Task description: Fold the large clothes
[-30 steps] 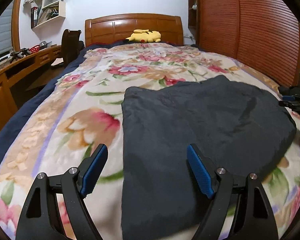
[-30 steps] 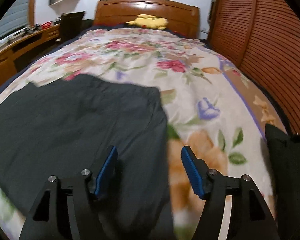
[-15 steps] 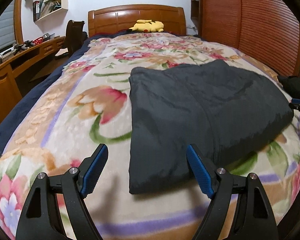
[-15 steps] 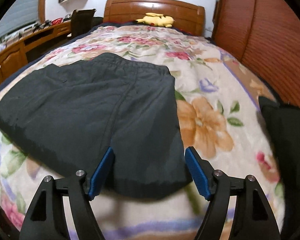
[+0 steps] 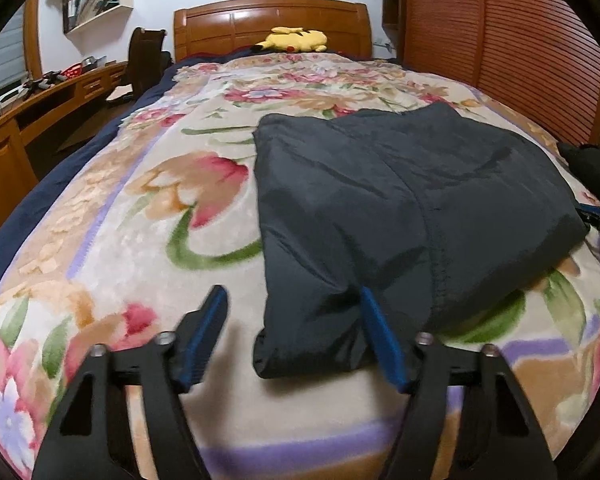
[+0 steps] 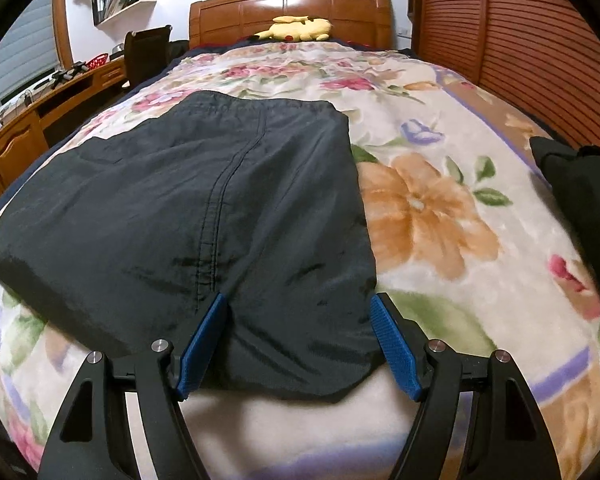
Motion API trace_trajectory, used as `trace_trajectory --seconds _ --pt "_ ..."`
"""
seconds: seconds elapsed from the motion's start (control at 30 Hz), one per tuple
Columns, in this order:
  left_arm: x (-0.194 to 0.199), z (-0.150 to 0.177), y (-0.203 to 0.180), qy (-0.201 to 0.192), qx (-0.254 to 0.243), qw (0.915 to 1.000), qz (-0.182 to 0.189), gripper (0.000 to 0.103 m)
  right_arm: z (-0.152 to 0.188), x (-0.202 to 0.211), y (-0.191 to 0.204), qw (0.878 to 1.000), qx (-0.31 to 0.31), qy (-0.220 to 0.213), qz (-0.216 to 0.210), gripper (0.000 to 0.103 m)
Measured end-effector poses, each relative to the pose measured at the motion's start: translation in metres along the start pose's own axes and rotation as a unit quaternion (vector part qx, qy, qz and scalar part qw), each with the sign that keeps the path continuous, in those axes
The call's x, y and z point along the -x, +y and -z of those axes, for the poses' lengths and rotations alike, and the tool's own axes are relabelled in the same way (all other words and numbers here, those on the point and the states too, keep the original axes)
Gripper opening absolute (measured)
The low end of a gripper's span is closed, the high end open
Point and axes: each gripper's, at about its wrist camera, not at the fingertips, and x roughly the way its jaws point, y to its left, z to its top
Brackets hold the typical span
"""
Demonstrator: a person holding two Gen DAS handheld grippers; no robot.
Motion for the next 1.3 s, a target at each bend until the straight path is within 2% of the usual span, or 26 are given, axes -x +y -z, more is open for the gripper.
trace_trajectory --seconds 0.07,0.2,0.27,0.33,0.47,0.67,0.9,1.0,1.13,1.3 --pt "-0.002 0.001 -0.006 0.005 -0.015 0.9999 0.003 0.047 0.001 0.001 0.001 1.0 0.003 0.0 -0.009 0.066" --pt "-0.003 0.001 -0.013 0.015 -0.032 0.9994 -0.004 0.027 0.001 -0.001 0.003 1.0 0.006 0.0 -0.02 0.052" --pt "-0.003 0.001 -0.014 0.019 -0.029 0.9993 -0.013 0.015 0.001 0.0 0.0 1.0 -0.004 0.001 -0.031 0.036" --pt "0.002 0.001 -0.017 0.019 -0.032 0.9991 -0.022 0.01 0.001 0.002 0.0 0.999 -0.011 -0.002 -0.034 0.026" --pt "0.02 0.0 -0.017 0.005 -0.027 0.9992 -0.03 0.007 0.001 0.014 -0.002 0.999 -0.02 -0.015 -0.033 0.014" --pt "0.056 0.006 -0.027 -0.01 -0.038 0.999 -0.023 0.007 0.005 0.05 -0.008 0.999 -0.014 -0.037 -0.037 0.007" --pt "0.105 0.031 -0.041 -0.029 -0.039 0.9988 -0.001 0.007 0.026 0.09 -0.023 0.998 -0.014 -0.055 -0.04 0.006" --pt "0.123 0.041 -0.037 -0.036 -0.023 0.9991 0.003 0.007 0.038 0.108 -0.023 0.997 -0.008 -0.064 -0.047 0.006" --pt "0.126 0.05 -0.035 -0.035 -0.017 0.9992 0.001 0.007 0.049 0.126 -0.018 0.996 -0.003 -0.075 -0.049 0.006" --pt "0.122 0.053 -0.04 -0.042 -0.026 0.9987 -0.015 0.007 0.047 0.117 -0.012 0.997 0.01 -0.075 -0.027 0.007"
